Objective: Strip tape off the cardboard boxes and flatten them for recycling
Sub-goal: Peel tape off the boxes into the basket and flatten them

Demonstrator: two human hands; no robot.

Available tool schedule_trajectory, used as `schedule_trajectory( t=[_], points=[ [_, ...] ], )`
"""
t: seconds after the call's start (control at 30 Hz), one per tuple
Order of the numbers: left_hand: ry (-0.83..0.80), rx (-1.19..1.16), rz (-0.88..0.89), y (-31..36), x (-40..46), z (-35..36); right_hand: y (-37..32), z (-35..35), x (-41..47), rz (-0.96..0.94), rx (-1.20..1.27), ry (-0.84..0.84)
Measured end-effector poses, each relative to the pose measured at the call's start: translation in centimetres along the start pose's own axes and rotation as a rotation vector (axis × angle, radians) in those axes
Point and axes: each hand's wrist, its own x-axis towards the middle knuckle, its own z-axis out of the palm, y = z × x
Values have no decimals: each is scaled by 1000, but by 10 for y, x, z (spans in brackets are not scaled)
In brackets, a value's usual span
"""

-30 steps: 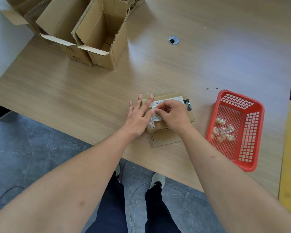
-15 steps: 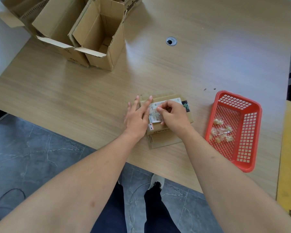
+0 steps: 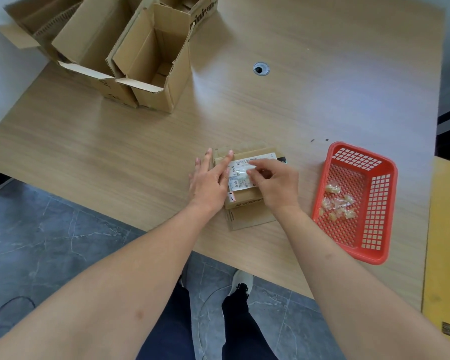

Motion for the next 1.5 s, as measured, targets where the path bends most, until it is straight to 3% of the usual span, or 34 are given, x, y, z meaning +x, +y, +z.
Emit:
schedule_trajectory(
  t=[0.07,0.17,0.47,0.67,0.87,0.93,1.13,1.33,1.5],
  points=[
    [16,23,35,0,3,-1,5,-2,0,-286,-205,-89],
    [22,61,85,1,7,-3,10,-5,2,-490,-413,-288],
    [-14,149,121,-3,4,-3,0,-22,9,-436,-486,-667],
    [102,-109,307,4,0,-11,-4,-16,10,-423,-526,-511],
    [14,-18,313,-2,-8,-9,-9,-17,0,-250,-429,-273],
    [-8,-9,314,-2,-7,-12,-3,-16,-2,-261,-469,-286],
    [-18,10,294,1,-7,-14,-6,-24,-2,-264,-410,-568],
    [-5,-16,323,-3,-7,-11,-14,-14,-8,44,-236,-360],
    [14,38,428,-17,-2,-3,-13,-4,-16,55,-278,-272]
  ],
)
